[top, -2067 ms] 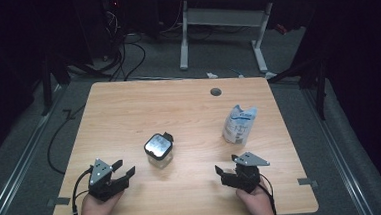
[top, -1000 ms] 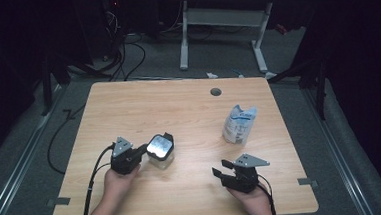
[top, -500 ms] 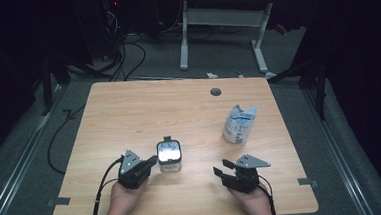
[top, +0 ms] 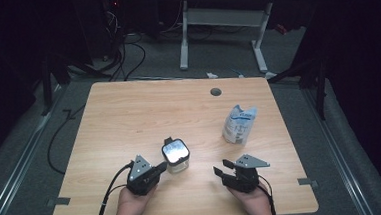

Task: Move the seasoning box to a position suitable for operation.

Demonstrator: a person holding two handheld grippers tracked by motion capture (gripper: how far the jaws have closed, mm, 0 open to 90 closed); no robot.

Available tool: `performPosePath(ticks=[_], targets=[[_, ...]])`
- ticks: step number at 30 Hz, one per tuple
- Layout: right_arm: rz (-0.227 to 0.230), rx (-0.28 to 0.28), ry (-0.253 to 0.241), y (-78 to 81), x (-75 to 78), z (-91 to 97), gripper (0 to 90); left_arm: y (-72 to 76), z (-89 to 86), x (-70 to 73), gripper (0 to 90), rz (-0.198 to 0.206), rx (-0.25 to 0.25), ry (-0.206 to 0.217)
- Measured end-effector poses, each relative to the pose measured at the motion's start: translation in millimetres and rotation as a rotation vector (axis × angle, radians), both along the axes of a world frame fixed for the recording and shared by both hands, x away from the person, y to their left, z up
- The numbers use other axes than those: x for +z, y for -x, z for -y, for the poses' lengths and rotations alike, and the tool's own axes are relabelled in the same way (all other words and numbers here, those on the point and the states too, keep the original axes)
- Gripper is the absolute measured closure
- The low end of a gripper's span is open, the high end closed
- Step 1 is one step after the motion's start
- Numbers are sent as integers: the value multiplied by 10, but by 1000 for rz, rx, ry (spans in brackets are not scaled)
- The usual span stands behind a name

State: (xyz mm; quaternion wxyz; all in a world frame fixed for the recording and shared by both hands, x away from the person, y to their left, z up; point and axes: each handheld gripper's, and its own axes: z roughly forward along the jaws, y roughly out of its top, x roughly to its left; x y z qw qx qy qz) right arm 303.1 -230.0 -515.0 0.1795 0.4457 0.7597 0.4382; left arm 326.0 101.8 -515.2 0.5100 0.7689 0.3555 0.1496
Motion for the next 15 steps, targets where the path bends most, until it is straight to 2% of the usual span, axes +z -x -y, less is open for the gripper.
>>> performPosePath(ticks=[11,15], targets=[[1,-5,-1,-1,3,17,510,12,209,1,900,-4,-48,-3],[7,2,-1,3,3,10,511,28,217,-6,873,13,-42,-30]])
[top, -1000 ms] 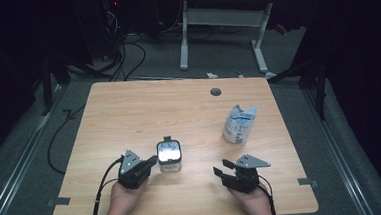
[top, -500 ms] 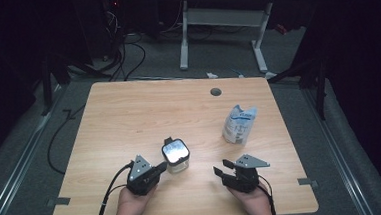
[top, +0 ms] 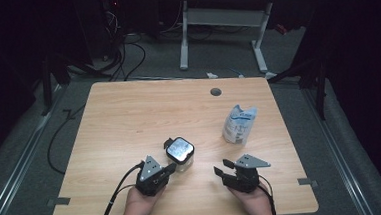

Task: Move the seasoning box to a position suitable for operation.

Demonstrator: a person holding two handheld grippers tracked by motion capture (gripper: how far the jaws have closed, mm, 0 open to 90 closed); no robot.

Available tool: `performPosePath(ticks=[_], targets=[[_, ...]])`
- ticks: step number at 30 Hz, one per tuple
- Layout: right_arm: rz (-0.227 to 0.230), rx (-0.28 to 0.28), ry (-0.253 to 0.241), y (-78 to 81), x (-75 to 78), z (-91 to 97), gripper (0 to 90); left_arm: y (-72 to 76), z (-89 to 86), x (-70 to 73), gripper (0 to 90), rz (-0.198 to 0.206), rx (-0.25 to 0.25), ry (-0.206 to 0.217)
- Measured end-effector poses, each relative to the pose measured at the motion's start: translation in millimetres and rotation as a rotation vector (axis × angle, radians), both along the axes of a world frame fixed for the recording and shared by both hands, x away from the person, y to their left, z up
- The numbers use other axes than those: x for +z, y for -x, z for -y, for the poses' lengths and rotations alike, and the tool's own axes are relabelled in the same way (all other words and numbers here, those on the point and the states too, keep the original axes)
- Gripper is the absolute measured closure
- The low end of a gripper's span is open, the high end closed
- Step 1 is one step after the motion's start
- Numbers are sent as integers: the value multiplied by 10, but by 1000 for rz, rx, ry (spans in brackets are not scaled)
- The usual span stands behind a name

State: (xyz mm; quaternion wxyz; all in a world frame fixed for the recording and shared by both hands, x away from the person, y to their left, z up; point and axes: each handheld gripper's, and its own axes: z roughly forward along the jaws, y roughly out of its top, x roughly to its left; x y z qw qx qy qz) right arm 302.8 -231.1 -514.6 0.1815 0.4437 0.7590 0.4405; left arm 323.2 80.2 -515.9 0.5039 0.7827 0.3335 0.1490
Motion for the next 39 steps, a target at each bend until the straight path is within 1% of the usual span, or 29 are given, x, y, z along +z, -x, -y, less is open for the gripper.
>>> performPosePath(ticks=[3,6,8,9,10,13,14,15,16,17,18,19,20,21,22,23,24,25,26,27,28,29,30,31,32,34,36,38,39], targets=[[16,-14,6,-1,-7,-13,511,-2,-61,-6,798,4,21,-34],[21,-25,21,-9,-24,-41,541,-16,-157,-11,713,17,48,-91],[34,-23,39,-15,-37,-81,557,-41,-207,-11,651,3,50,-112],[34,-23,63,-29,-43,-131,571,-44,-207,-26,614,-19,79,-68],[34,-23,63,-29,-43,-131,571,-44,-207,-26,594,-19,79,-68],[41,-17,96,-64,-28,-208,591,-54,-252,-22,565,-21,94,-38],[49,-25,115,-81,-11,-247,596,-76,-289,-9,548,-15,85,-51],[43,-29,113,-117,14,-292,607,-98,-325,4,527,-7,71,-72],[43,-29,113,-117,14,-292,607,-119,-354,12,527,-2,68,-80],[47,-35,111,-133,23,-315,612,-143,-380,19,502,-2,66,-84],[49,-43,124,-168,44,-365,625,-165,-402,27,486,-6,64,-81],[49,-43,124,-168,44,-365,625,-197,-436,40,486,0,60,-94],[41,-27,126,-229,67,-423,639,-208,-448,51,487,3,66,-90],[41,-27,126,-229,67,-423,639,-213,-457,63,487,13,73,-86],[35,-16,121,-263,78,-453,639,-217,-463,73,496,24,74,-74],[37,-15,126,-294,90,-484,639,-221,-467,85,512,29,77,-73],[53,-17,127,-347,109,-531,646,-231,-465,97,489,31,85,-70],[53,-17,127,-347,109,-531,646,-246,-466,113,489,23,91,-68],[56,-21,121,-379,118,-551,650,-257,-471,127,526,19,83,-56],[56,-23,117,-410,123,-565,658,-267,-464,146,526,23,87,-40],[56,-22,97,-443,116,-573,679,-275,-462,163,525,25,89,-43],[56,-22,97,-443,116,-573,679,-292,-459,184,525,20,84,-39],[57,-24,81,-438,101,-574,691,-315,-452,205,507,8,80,-28],[56,-18,75,-435,75,-580,695,-339,-448,228,507,-2,77,-21],[52,-5,88,-432,51,-596,700,-359,-443,248,504,-7,74,-10],[52,4,121,-395,21,-625,719,-405,-415,298,488,-11,64,-17],[52,16,114,-370,-5,-617,740,-434,-385,359,488,15,62,-15],[44,17,111,-355,-33,-611,750,-455,-346,416,524,38,81,-27],[45,22,120,-357,-41,-608,756,-466,-328,441,552,41,90,-30]])
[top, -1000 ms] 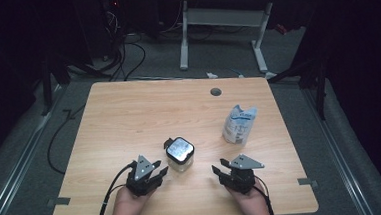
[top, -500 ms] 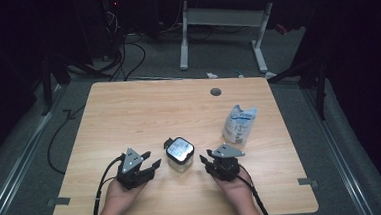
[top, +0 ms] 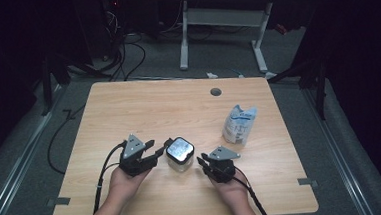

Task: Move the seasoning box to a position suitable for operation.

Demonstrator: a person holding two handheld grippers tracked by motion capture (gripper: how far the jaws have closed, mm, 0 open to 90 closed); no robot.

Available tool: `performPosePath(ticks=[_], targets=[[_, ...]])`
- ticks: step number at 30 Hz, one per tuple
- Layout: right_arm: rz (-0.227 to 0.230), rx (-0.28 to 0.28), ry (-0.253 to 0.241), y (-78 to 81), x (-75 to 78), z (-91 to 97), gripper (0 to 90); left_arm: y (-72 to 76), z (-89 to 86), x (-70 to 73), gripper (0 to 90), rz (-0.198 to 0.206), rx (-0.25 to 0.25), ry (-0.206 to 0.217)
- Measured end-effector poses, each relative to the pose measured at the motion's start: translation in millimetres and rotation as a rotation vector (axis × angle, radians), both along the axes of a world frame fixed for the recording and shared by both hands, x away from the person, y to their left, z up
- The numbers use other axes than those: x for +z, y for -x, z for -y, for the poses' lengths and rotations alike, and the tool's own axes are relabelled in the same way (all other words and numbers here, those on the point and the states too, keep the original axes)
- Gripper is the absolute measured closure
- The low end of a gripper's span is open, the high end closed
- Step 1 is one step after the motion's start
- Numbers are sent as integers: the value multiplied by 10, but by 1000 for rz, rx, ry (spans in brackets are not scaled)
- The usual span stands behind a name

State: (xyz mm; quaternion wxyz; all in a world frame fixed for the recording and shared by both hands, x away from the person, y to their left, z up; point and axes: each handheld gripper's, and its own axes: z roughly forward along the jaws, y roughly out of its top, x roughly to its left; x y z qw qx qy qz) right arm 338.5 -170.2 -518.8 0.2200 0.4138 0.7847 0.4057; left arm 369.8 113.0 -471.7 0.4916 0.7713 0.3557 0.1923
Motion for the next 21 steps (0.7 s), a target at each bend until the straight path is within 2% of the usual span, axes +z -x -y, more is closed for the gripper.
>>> performPosePath(ticks=[2,3,4,9,13,17,21], targets=[[3,4,2,17,12,14,779,-27,27,36,638,-2,4,6],[3,4,2,17,12,14,779,-38,41,48,638,-5,4,11],[8,10,-7,31,28,30,795,-48,56,57,706,-1,1,13],[5,15,-20,34,45,52,812,-97,142,74,795,6,-14,1],[4,17,-37,34,55,62,812,-131,165,77,883,11,-16,35],[5,22,-39,40,64,66,812,-172,189,53,900,5,-15,37],[7,24,-46,40,66,70,812,-181,256,46,900,10,-23,20]])
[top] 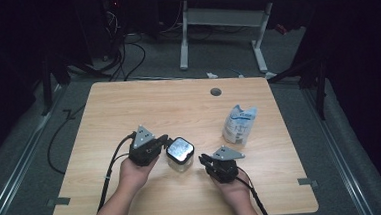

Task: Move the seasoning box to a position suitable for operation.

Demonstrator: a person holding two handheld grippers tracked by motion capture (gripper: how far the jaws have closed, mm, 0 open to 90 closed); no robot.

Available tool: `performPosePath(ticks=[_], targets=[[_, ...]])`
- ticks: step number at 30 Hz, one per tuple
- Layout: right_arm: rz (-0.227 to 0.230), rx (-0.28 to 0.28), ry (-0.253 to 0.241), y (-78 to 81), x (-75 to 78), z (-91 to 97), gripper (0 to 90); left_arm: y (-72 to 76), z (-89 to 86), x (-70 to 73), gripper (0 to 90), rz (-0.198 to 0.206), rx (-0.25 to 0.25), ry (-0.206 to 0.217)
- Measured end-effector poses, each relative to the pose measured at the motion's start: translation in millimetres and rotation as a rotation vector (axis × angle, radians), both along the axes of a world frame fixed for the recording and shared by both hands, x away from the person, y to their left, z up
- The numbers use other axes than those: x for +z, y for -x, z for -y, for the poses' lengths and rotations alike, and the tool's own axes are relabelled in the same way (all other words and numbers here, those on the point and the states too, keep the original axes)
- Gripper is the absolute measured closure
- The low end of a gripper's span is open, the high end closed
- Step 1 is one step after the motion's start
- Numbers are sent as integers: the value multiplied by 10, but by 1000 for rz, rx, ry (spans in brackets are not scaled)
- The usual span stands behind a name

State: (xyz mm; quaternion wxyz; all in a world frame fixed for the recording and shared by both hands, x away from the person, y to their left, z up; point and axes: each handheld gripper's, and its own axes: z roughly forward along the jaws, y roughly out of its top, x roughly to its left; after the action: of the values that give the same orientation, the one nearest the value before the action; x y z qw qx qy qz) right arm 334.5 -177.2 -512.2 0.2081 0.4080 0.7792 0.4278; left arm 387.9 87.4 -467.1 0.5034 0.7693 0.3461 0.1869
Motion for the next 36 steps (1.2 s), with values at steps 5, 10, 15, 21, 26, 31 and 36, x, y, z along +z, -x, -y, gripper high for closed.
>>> performPosePath(ticks=[5,10,15,21,26,31,36], targets=[[0,6,-6,5,7,1,811,-16,55,9,900,10,-2,-20],[2,9,-13,10,14,3,811,-25,92,-4,900,20,3,-48],[2,10,-18,13,21,9,811,-31,105,-27,900,28,8,-68],[0,13,-20,19,26,12,812,-25,110,-33,900,43,16,-81],[1,18,-23,21,25,9,812,-23,99,-42,900,43,16,-72],[-1,17,-26,22,26,11,812,-25,94,-48,900,44,14,-67],[1,21,-28,23,26,8,812,-21,85,-57,900,43,14,-56]])
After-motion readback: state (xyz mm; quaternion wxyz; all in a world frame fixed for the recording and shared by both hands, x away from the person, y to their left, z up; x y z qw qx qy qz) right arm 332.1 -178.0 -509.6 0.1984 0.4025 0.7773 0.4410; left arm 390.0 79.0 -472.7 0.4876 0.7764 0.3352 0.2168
